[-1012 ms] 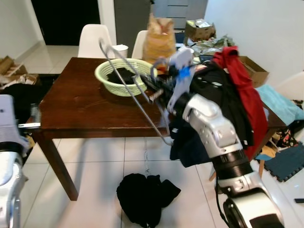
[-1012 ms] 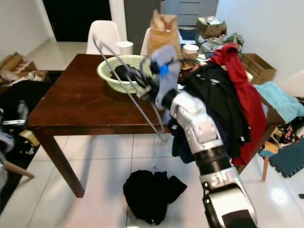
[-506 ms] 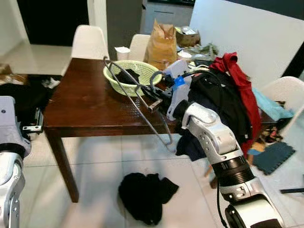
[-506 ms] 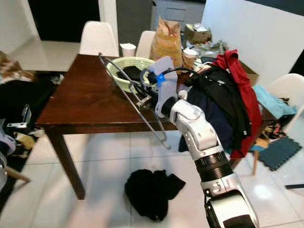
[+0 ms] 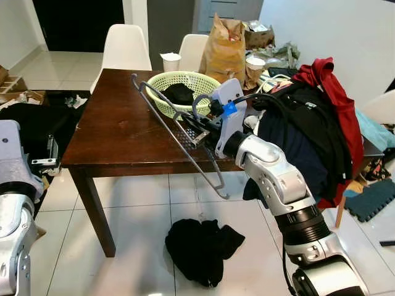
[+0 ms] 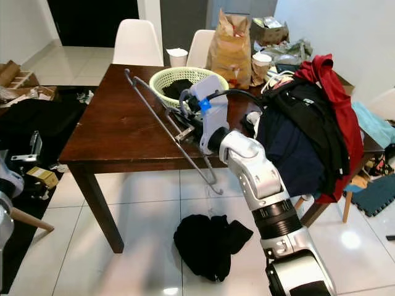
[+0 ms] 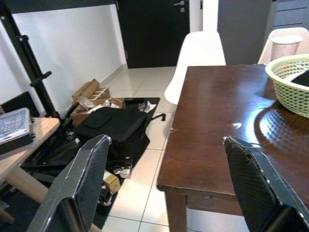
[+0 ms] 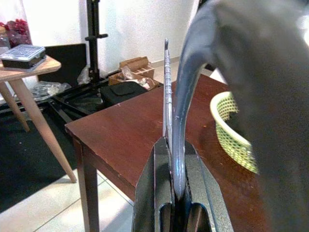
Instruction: Hang hanger
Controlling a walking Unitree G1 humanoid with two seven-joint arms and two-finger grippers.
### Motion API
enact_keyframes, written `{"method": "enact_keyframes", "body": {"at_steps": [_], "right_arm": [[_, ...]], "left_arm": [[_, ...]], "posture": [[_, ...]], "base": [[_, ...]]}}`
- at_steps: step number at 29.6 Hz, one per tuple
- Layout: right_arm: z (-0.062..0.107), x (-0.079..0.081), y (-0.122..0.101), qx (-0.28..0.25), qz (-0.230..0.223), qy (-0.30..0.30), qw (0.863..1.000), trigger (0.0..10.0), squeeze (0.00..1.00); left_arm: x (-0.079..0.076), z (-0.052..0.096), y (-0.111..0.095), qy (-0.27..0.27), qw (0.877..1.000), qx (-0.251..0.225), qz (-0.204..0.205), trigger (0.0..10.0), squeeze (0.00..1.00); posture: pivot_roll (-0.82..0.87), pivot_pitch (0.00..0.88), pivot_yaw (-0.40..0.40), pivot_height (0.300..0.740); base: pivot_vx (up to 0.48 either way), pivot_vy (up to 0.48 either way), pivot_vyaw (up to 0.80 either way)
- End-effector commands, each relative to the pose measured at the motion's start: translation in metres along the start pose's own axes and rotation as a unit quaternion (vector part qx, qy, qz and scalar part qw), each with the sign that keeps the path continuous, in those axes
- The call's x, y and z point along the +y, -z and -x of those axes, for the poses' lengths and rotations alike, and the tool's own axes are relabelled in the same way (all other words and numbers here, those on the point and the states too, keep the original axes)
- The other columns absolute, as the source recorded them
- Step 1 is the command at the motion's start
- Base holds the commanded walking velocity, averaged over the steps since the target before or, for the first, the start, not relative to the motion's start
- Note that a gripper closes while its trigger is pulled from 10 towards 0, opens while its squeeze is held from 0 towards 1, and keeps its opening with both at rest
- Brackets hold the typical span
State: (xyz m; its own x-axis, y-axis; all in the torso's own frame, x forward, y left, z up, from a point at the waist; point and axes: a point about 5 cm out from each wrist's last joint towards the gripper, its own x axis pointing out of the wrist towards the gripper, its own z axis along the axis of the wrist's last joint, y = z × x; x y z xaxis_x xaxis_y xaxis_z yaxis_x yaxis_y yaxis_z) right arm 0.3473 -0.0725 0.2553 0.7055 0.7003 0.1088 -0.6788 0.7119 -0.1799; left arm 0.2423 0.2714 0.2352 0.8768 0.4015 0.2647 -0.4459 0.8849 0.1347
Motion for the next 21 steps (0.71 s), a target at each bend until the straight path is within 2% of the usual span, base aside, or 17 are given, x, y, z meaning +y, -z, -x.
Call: {"method": "enact_keyframes", "body": {"at_steps": [1, 8, 12, 13, 15, 16, 17, 18, 21], "right_arm": [[0.002, 0.0, 0.0, 0.001, 0.0, 0.001, 1.0, 10.0, 0.0], [0.002, 0.001, 0.0, 0.0, -0.002, 0.002, 1.0, 10.0, 0.0], [0.002, 0.001, -0.001, -0.001, -0.003, 0.003, 1.0, 10.0, 0.0], [0.001, 0.0, -0.009, -0.024, -0.026, 0.007, 0.999, 10.0, 0.0], [0.001, 0.0, -0.009, -0.024, -0.026, 0.007, 0.999, 10.0, 0.0], [0.001, -0.003, -0.016, -0.045, -0.046, 0.012, 0.998, 10.0, 0.0], [0.001, -0.003, -0.016, -0.045, -0.046, 0.012, 0.998, 10.0, 0.0], [0.0, -0.007, -0.023, -0.062, -0.061, 0.022, 0.996, 10.0, 0.0], [-0.001, -0.011, -0.025, -0.067, -0.07, 0.034, 0.995, 10.0, 0.0]], "left_arm": [[-0.003, 0.002, 0.003, 0.003, 1.0, 0.01, 0.001, 10.0, 0.0], [-0.005, 0.003, 0.0, 0.018, 1.0, 0.003, 0.002, 10.0, 0.0], [-0.006, 0.003, -0.004, 0.023, 1.0, -0.006, 0.001, 10.0, 0.0], [-0.006, 0.001, -0.012, 0.027, 0.999, -0.023, 0.001, 10.0, 0.0], [-0.006, 0.001, -0.012, 0.027, 0.999, -0.023, 0.001, 10.0, 0.0], [-0.007, -0.002, -0.02, 0.032, 0.999, -0.04, 0.001, 10.0, 0.0], [-0.007, -0.002, -0.02, 0.032, 0.999, -0.04, 0.001, 10.0, 0.0], [-0.009, -0.005, -0.031, 0.041, 0.997, -0.062, 0.004, 10.0, 0.0], [-0.012, -0.007, -0.038, 0.05, 0.996, -0.077, 0.006, 10.0, 0.0]], "posture": [[0.05, 0.0, -0.053, 0.74], [0.06, 0.0, -0.054, 0.74], [0.05, 0.0, -0.054, 0.74], [0.05, 0.0, -0.053, 0.74], [0.05, 0.0, -0.053, 0.74], [0.05, 0.0, -0.055, 0.74], [0.05, 0.0, -0.055, 0.74], [0.06, 0.0, -0.057, 0.74], [0.06, 0.0, -0.057, 0.74]], "base": [[0.0, 0.0, 0.0], [0.0, 0.0, 0.0], [0.304, 0.0, 0.0], [0.394, 0.0, 0.0], [0.394, 0.0, 0.0], [0.409, 0.0, 0.0], [0.409, 0.0, 0.0], [0.424, 0.0, 0.0], [0.426, 0.0, 0.0]]}}
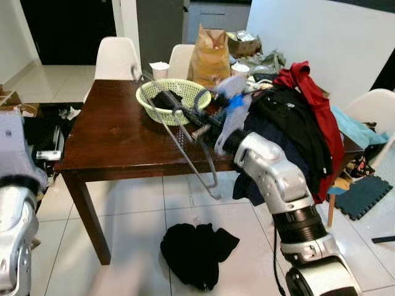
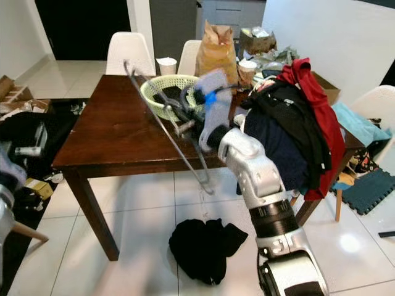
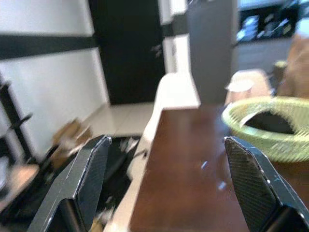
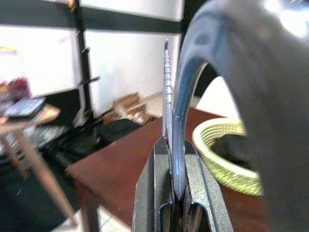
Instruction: Hang hanger
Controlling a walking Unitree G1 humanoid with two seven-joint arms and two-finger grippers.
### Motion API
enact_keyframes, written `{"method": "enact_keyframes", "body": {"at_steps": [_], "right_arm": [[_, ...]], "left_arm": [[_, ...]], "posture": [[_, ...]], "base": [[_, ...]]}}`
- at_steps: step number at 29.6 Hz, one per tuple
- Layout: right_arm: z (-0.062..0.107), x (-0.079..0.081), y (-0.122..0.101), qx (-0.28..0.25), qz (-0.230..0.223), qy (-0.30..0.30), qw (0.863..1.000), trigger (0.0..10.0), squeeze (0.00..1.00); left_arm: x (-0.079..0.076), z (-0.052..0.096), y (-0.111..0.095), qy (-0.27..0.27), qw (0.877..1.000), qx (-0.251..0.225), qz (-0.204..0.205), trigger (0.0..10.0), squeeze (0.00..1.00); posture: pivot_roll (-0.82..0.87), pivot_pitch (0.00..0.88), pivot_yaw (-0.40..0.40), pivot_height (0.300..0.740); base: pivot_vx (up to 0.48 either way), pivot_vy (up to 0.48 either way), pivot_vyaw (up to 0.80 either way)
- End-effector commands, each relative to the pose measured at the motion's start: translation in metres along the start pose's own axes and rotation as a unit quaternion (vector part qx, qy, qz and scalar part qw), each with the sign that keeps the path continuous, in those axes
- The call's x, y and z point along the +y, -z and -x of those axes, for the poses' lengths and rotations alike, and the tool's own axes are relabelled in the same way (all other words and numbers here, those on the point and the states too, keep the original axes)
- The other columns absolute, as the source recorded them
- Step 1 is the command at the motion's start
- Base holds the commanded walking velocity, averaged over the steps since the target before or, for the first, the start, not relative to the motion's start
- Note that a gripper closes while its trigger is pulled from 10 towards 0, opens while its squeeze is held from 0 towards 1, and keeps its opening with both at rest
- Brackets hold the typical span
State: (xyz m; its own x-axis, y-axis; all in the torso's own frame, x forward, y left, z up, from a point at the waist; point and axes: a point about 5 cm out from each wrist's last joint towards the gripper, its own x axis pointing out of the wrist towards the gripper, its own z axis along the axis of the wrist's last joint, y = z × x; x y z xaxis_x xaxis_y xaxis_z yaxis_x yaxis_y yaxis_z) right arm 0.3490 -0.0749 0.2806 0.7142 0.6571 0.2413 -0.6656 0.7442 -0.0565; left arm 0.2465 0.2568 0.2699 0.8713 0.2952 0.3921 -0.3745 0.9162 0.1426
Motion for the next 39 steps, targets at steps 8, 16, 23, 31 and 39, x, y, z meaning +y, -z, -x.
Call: {"method": "enact_keyframes", "body": {"at_steps": [8, 16, 23, 31, 39], "right_arm": [[0.0, -0.007, 0.001, 0.003, -0.016, 0.025, 1.0, 10.0, 0.0], [0.0, -0.005, 0.0, -0.001, -0.018, 0.024, 1.0, 10.0, 0.0], [-0.001, -0.005, -0.001, -0.004, -0.02, 0.025, 0.999, 10.0, 0.0], [0.0, -0.005, -0.002, -0.003, -0.018, 0.025, 1.0, 10.0, 0.0], [-0.001, -0.004, -0.004, -0.004, -0.017, 0.023, 1.0, 10.0, 0.0]], "left_arm": [[-0.012, -0.003, -0.006, 0.032, 0.999, -0.013, 0.001, 10.0, 0.0], [-0.015, -0.006, -0.01, 0.041, 0.999, -0.017, 0.001, 10.0, 0.0], [-0.014, -0.008, -0.015, 0.046, 0.999, -0.028, -0.009, 10.0, 0.0], [-0.013, -0.011, -0.014, 0.045, 0.999, -0.026, -0.005, 10.0, 0.0], [-0.017, -0.021, 0.0, 0.058, 0.998, 0.002, 0.019, 10.0, 0.0]], "posture": [[0.06, 0.0, -0.054, 0.74], [0.06, 0.0, -0.05, 0.74], [0.05, 0.0, -0.048, 0.74], [0.05, 0.0, -0.051, 0.74], [0.05, 0.0, -0.053, 0.74]], "base": [[0.426, 0.0, -0.19], [0.439, 0.0, -0.17], [0.46, 0.0, 0.0], [0.463, 0.0, 0.0], [0.461, 0.0, 0.0]]}}
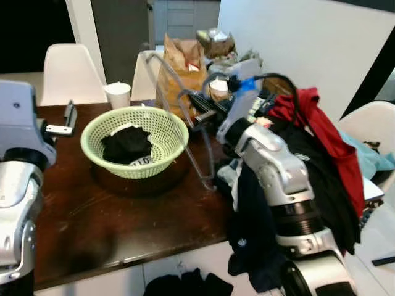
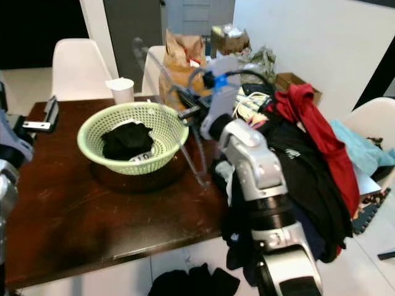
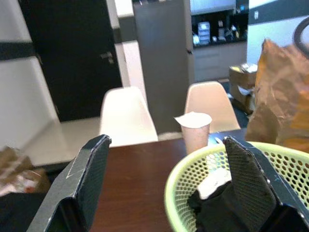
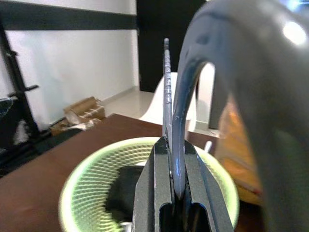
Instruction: Hang hanger
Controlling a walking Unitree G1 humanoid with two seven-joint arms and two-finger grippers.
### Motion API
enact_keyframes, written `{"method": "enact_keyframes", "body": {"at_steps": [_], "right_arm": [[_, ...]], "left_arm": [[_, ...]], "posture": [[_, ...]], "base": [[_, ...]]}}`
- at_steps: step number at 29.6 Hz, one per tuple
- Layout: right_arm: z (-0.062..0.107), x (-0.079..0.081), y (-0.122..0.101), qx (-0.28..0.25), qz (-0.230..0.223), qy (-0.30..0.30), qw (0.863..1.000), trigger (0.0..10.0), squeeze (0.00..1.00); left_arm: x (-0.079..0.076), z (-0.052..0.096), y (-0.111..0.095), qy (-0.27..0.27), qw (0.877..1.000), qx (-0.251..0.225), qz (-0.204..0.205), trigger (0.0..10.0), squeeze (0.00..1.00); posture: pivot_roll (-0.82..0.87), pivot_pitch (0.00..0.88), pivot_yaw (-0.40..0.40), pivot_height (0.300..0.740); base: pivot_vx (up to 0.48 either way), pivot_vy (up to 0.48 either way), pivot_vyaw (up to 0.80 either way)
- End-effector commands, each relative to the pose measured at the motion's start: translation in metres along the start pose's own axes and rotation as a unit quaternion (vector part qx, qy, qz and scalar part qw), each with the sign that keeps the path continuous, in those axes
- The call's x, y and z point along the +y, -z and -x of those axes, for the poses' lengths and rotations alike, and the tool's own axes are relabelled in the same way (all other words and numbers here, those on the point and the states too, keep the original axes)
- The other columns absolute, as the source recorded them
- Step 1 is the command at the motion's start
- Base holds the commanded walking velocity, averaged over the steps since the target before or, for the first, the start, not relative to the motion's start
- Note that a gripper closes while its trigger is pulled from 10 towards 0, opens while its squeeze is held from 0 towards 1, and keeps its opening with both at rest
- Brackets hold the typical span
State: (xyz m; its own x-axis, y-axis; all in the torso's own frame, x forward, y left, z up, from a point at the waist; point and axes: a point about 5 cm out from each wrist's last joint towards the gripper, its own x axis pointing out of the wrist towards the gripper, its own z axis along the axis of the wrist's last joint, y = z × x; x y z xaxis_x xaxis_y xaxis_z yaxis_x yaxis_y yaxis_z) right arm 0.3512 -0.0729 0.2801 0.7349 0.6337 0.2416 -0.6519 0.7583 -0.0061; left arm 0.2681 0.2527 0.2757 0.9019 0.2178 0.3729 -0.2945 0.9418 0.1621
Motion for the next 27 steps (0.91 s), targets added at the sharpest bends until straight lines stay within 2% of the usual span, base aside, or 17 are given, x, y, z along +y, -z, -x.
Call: {"method": "enact_keyframes", "body": {"at_steps": [1, 3, 6, 13, 15, 16, 17, 19, 21, 23, 24, 25, 27], "right_arm": [[0.002, -0.004, -0.006, -0.005, 0.006, 0.006, 1.0, 10.0, 0.0], [0.002, -0.004, -0.006, -0.005, 0.007, 0.006, 1.0, 10.0, 0.0], [0.003, -0.004, -0.006, -0.003, 0.009, 0.006, 1.0, 10.0, 0.0], [0.003, -0.004, -0.007, -0.001, 0.012, 0.004, 1.0, 10.0, 0.0], [0.003, -0.004, -0.007, 0.001, 0.013, 0.003, 1.0, 10.0, 0.0], [0.003, -0.004, -0.007, 0.001, 0.013, 0.003, 1.0, 10.0, 0.0], [0.002, -0.003, -0.007, 0.003, 0.015, 0.001, 1.0, 10.0, 0.0], [0.002, -0.003, -0.007, 0.005, 0.017, 0.0, 1.0, 10.0, 0.0], [0.002, -0.003, -0.007, 0.005, 0.017, 0.0, 1.0, 10.0, 0.0], [0.003, -0.004, -0.007, 0.008, 0.021, 0.0, 1.0, 10.0, 0.0], [0.003, -0.004, -0.007, 0.008, 0.021, 0.0, 1.0, 10.0, 0.0], [0.004, -0.004, -0.008, 0.009, 0.022, 0.0, 1.0, 10.0, 0.0], [0.004, -0.004, -0.008, 0.009, 0.022, 0.0, 1.0, 10.0, 0.0]], "left_arm": [[-0.009, -0.002, 0.007, 0.027, 0.999, 0.016, 0.02, 10.0, 0.0], [-0.012, -0.002, 0.012, 0.035, 0.999, 0.027, 0.026, 10.0, 0.0], [-0.029, 0.004, 0.033, 0.103, 0.989, 0.091, 0.05, 10.0, 0.0], [-0.038, 0.009, 0.049, 0.152, 0.978, 0.135, 0.048, 10.0, 0.0], [-0.041, 0.009, 0.053, 0.176, 0.974, 0.139, 0.031, 10.0, 0.0], [-0.041, 0.009, 0.053, 0.176, 0.974, 0.139, 0.031, 10.0, 0.0], [-0.041, 0.007, 0.057, 0.199, 0.969, 0.145, 0.013, 10.0, 0.0], [-0.04, 0.006, 0.062, 0.214, 0.964, 0.156, -0.002, 10.0, 0.0], [-0.04, 0.006, 0.062, 0.214, 0.964, 0.156, -0.002, 10.0, 0.0], [-0.028, 0.002, 0.086, 0.213, 0.956, 0.199, -0.031, 10.0, 0.0], [-0.028, 0.002, 0.086, 0.213, 0.956, 0.199, -0.031, 10.0, 0.0], [-0.023, 0.001, 0.095, 0.206, 0.954, 0.215, -0.037, 10.0, 0.0], [-0.023, 0.001, 0.095, 0.206, 0.954, 0.215, -0.037, 10.0, 0.0]], "posture": [[0.04, 0.0, -0.052, 0.74], [0.04, 0.0, -0.052, 0.74], [0.04, 0.0, -0.055, 0.74], [0.04, 0.0, -0.059, 0.74], [0.04, 0.0, -0.066, 0.74], [0.04, 0.0, -0.066, 0.74], [0.03, 0.0, -0.068, 0.74], [0.03, 0.0, -0.068, 0.74], [0.03, 0.0, -0.068, 0.74], [0.01, 0.0, -0.064, 0.74], [0.01, 0.0, -0.064, 0.74], [0.01, 0.0, -0.064, 0.74], [0.01, 0.0, -0.064, 0.74]], "base": [[0.401, 0.0, 0.0], [0.401, 0.0, 0.0], [0.0, 0.0, 0.0], [0.0, 0.0, 0.0], [0.0, 0.0, 0.0], [0.0, 0.0, 0.0], [0.0, 0.0, 0.0], [0.0, 0.0, 0.0], [0.0, 0.0, 0.0], [0.0, 0.0, 0.0], [0.0, 0.0, 0.0], [0.0, 0.0, 0.0], [0.0, 0.0, 0.0]]}}
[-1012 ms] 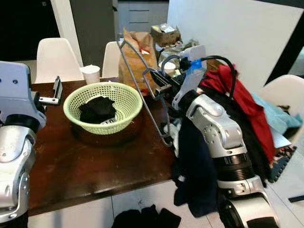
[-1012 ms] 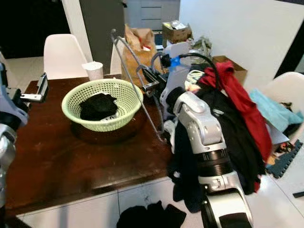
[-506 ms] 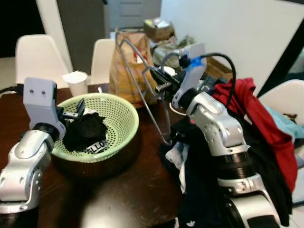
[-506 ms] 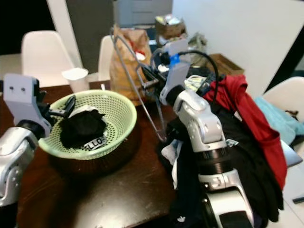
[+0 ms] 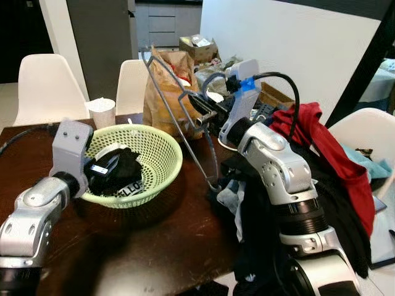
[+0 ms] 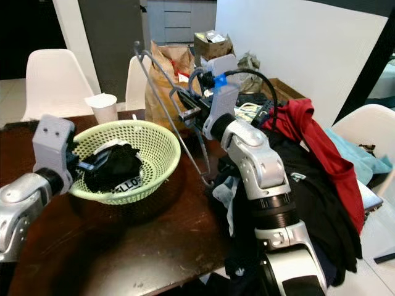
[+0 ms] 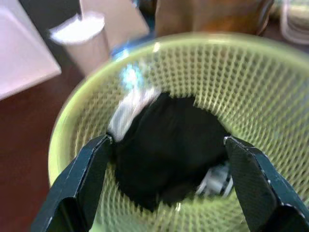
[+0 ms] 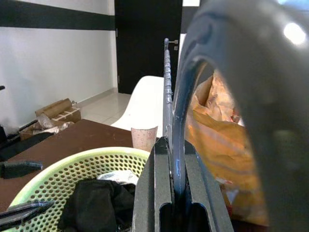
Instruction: Hang hanger
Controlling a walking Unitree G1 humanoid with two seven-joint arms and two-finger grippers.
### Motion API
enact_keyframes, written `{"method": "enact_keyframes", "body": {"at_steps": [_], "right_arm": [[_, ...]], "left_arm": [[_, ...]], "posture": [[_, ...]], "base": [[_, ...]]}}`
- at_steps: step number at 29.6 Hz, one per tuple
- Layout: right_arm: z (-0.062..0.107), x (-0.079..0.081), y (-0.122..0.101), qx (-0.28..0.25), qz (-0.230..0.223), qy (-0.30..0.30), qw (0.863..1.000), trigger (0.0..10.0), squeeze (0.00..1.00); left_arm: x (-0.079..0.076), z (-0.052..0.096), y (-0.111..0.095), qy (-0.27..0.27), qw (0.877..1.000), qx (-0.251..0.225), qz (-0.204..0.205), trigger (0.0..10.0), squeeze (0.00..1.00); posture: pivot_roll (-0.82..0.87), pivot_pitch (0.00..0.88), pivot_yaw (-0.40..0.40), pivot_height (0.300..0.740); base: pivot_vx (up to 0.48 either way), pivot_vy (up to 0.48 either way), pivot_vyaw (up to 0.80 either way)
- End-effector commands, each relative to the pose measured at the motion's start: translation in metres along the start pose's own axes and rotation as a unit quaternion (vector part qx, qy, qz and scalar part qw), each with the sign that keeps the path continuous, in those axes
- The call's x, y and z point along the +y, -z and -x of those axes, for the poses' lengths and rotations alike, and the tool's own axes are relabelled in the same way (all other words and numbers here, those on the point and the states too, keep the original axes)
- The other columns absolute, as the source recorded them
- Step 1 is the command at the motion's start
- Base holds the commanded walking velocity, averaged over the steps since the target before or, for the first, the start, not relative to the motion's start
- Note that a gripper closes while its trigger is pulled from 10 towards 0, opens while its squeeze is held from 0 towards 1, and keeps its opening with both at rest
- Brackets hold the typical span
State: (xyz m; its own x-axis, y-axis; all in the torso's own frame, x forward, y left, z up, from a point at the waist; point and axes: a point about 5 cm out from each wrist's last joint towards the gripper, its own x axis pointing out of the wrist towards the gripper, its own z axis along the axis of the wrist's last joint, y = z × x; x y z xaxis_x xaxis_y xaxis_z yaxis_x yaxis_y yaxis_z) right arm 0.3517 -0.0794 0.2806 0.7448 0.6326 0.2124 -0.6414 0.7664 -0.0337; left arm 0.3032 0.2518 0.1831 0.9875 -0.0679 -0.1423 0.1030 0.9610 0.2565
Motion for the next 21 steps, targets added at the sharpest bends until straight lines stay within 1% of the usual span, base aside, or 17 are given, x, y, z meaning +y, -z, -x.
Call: {"method": "enact_keyframes", "body": {"at_steps": [1, 2, 4, 5, 6, 8, 9, 10, 11, 14, 15, 16, 17, 20, 21], "right_arm": [[0.002, 0.0, -0.007, -0.004, 0.011, -0.002, 1.0, 10.0, 0.0], [0.002, 0.0, -0.007, -0.004, 0.011, -0.002, 1.0, 10.0, 0.0], [0.006, -0.004, -0.011, 0.002, 0.021, -0.002, 1.0, 10.0, 0.0], [0.006, -0.004, -0.011, 0.002, 0.021, -0.002, 1.0, 10.0, 0.0], [0.009, -0.006, -0.012, 0.006, 0.026, -0.002, 1.0, 10.0, 0.0], [0.009, -0.006, -0.012, 0.006, 0.026, -0.002, 1.0, 10.0, 0.0], [0.01, -0.006, -0.012, 0.01, 0.029, -0.003, 1.0, 10.0, 0.0], [0.01, -0.006, -0.012, 0.01, 0.029, -0.003, 1.0, 10.0, 0.0], [0.012, -0.005, -0.013, 0.017, 0.035, -0.005, 0.999, 10.0, 0.0], [0.014, -0.004, -0.012, 0.022, 0.039, -0.007, 0.999, 10.0, 0.0], [0.016, -0.003, -0.012, 0.028, 0.042, -0.009, 0.999, 10.0, 0.0], [0.016, -0.003, -0.012, 0.028, 0.042, -0.009, 0.999, 10.0, 0.0], [0.018, -0.002, -0.012, 0.032, 0.044, -0.01, 0.998, 10.0, 0.0], [0.018, -0.002, -0.012, 0.032, 0.044, -0.01, 0.998, 10.0, 0.0], [0.019, -0.002, -0.012, 0.035, 0.046, -0.011, 0.998, 10.0, 0.0]], "left_arm": [[0.006, -0.003, 0.004, -0.001, 1.0, 0.004, -0.01, 10.0, 0.0], [0.006, -0.003, 0.004, -0.001, 1.0, 0.004, -0.01, 10.0, 0.0], [0.008, -0.011, 0.004, -0.005, 1.0, -0.006, -0.006, 10.0, 0.0], [0.008, -0.011, 0.004, -0.005, 1.0, -0.006, -0.006, 10.0, 0.0], [0.011, -0.016, 0.003, -0.011, 1.0, -0.011, -0.002, 10.0, 0.0], [0.011, -0.016, 0.003, -0.011, 1.0, -0.011, -0.002, 10.0, 0.0], [0.014, -0.02, 0.002, -0.016, 1.0, -0.014, 0.002, 10.0, 0.0], [0.014, -0.02, 0.002, -0.016, 1.0, -0.014, 0.002, 10.0, 0.0], [0.018, -0.026, -0.002, -0.018, 1.0, -0.022, 0.005, 10.0, 0.0], [0.02, -0.03, -0.006, -0.016, 0.999, -0.031, 0.01, 10.0, 0.0], [0.022, -0.035, -0.011, -0.014, 0.999, -0.036, 0.012, 10.0, 0.0], [0.022, -0.035, -0.011, -0.014, 0.999, -0.036, 0.012, 10.0, 0.0], [0.023, -0.038, -0.014, -0.013, 0.999, -0.039, 0.014, 10.0, 0.0], [0.023, -0.038, -0.014, -0.013, 0.999, -0.039, 0.014, 10.0, 0.0], [0.025, -0.04, -0.015, -0.02, 0.999, -0.032, 0.014, 10.0, 0.0]], "posture": [[-0.02, 0.0, -0.069, 0.74], [-0.02, 0.0, -0.069, 0.74], [-0.06, 0.0, -0.08, 0.74], [-0.06, 0.0, -0.08, 0.74], [-0.07, 0.0, -0.084, 0.74], [-0.07, 0.0, -0.084, 0.74], [-0.07, 0.0, -0.086, 0.74], [-0.07, 0.0, -0.086, 0.74], [-0.1, 0.0, -0.093, 0.74], [-0.11, 0.0, -0.097, 0.74], [-0.11, 0.0, -0.099, 0.74], [-0.11, 0.0, -0.099, 0.74], [-0.12, 0.0, -0.102, 0.74], [-0.12, 0.0, -0.102, 0.74], [-0.12, 0.004, -0.104, 0.74]], "base": [[0.0, 0.0, 0.0], [0.0, 0.0, 0.0], [0.0, 0.0, 0.0], [0.0, 0.0, 0.0], [0.0, 0.0, 0.0], [0.0, 0.0, 0.0], [0.0, 0.0, 0.0], [0.0, 0.0, 0.0], [0.0, 0.0, 0.0], [0.0, 0.0, 0.0], [0.0, 0.0, 0.0], [0.0, 0.0, 0.0], [0.0, 0.0, 0.0], [0.0, 0.0, 0.0], [0.0, 0.0, 0.0]]}}
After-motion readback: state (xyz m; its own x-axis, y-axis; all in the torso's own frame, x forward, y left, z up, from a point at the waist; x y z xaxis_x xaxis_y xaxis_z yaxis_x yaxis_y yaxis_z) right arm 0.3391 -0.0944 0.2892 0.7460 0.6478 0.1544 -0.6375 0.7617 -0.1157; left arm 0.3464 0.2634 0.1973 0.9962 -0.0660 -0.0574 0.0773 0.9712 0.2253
